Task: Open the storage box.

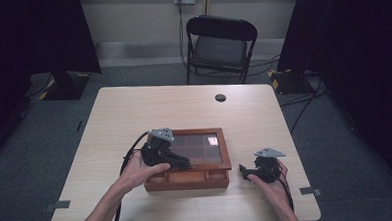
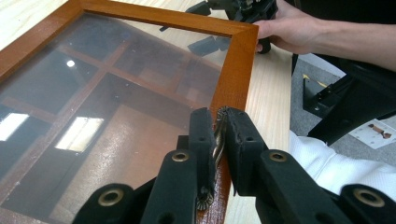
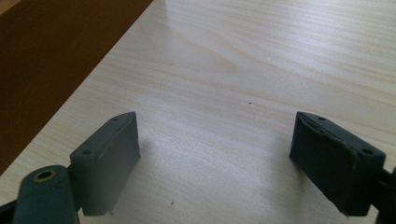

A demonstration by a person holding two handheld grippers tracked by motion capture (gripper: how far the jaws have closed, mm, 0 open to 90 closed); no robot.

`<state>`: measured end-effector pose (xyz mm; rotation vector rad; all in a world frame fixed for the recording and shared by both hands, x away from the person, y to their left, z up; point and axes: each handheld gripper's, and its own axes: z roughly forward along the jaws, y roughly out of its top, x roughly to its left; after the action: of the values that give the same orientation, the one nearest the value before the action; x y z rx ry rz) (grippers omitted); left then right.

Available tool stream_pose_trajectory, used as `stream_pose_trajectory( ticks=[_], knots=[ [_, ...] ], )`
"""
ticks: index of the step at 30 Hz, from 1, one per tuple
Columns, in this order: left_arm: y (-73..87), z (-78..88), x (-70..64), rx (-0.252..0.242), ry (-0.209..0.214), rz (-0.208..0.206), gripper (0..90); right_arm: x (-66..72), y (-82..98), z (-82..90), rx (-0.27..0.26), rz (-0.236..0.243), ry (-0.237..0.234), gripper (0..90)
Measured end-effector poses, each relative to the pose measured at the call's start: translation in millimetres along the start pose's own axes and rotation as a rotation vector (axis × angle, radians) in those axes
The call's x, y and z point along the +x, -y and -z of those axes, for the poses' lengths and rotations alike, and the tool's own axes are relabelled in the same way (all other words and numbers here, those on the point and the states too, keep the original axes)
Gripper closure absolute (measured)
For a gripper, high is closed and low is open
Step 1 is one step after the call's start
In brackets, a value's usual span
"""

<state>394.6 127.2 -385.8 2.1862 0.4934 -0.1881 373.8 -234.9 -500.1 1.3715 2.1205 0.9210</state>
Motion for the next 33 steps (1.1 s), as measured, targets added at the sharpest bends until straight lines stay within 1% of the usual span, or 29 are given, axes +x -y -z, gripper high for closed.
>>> stream_pose_trajectory(
  ticks=[1, 2, 3, 9, 13, 14, 16, 19, 21, 26, 27, 30, 33],
  knots=[
    [-1.5, 0.9, 0.4, 0.004, 0.000, 0.000, 81.2, 0.0, 0.0, 0.0, 0.000, 0.000, 0.000, 14.9],
    [-3.1, 1.8, 0.8, -0.005, 0.005, 0.005, 81.1, 0.0, 0.0, 0.0, 0.000, 0.000, 0.000, 14.9],
    [-4.7, 3.1, 1.4, 0.011, 0.005, 0.003, 81.1, 0.0, 0.0, 0.0, 0.000, 0.000, 0.000, 14.9],
    [-8.5, 3.9, 2.3, 0.015, 0.009, 0.000, 81.2, 0.0, 0.0, 0.0, 0.000, 0.000, 0.000, 14.9],
    [-10.5, 4.9, 3.5, 0.012, 0.018, 0.015, 81.2, 0.0, 0.0, 0.0, 0.000, 0.000, 0.000, 14.9],
    [-11.2, 5.8, 4.0, 0.019, 0.018, 0.018, 81.2, 0.0, 0.0, 0.0, 0.000, 0.000, 0.000, 14.9],
    [-11.8, 6.0, 5.5, 0.015, 0.028, 0.026, 81.2, 0.0, 0.0, 0.0, 0.000, 0.000, 0.000, 14.9],
    [-13.5, 6.9, 6.8, 0.017, 0.038, 0.026, 81.2, 0.0, -0.1, 0.0, 0.000, 0.000, 0.000, 14.9],
    [-15.7, 8.4, 6.9, 0.018, 0.034, 0.027, 81.3, 0.0, 0.0, 0.0, 0.000, 0.000, 0.000, 14.8],
    [-19.6, 10.7, 8.8, 0.018, 0.044, 0.032, 81.3, 0.0, -0.1, 0.0, 0.000, 0.000, 0.000, 14.9],
    [-20.2, 11.6, 9.9, 0.010, 0.046, 0.037, 81.3, 0.0, -0.1, 0.0, 0.000, 0.000, 0.000, 14.8],
    [-22.6, 13.5, 11.6, 0.015, 0.056, 0.045, 81.3, 0.0, -0.1, -0.1, 0.000, 0.000, 0.000, 14.8],
    [-24.1, 14.1, 12.2, 0.011, 0.057, 0.046, 81.3, 0.0, -0.1, -0.1, 0.000, 0.000, 0.000, 14.8]
  ],
)
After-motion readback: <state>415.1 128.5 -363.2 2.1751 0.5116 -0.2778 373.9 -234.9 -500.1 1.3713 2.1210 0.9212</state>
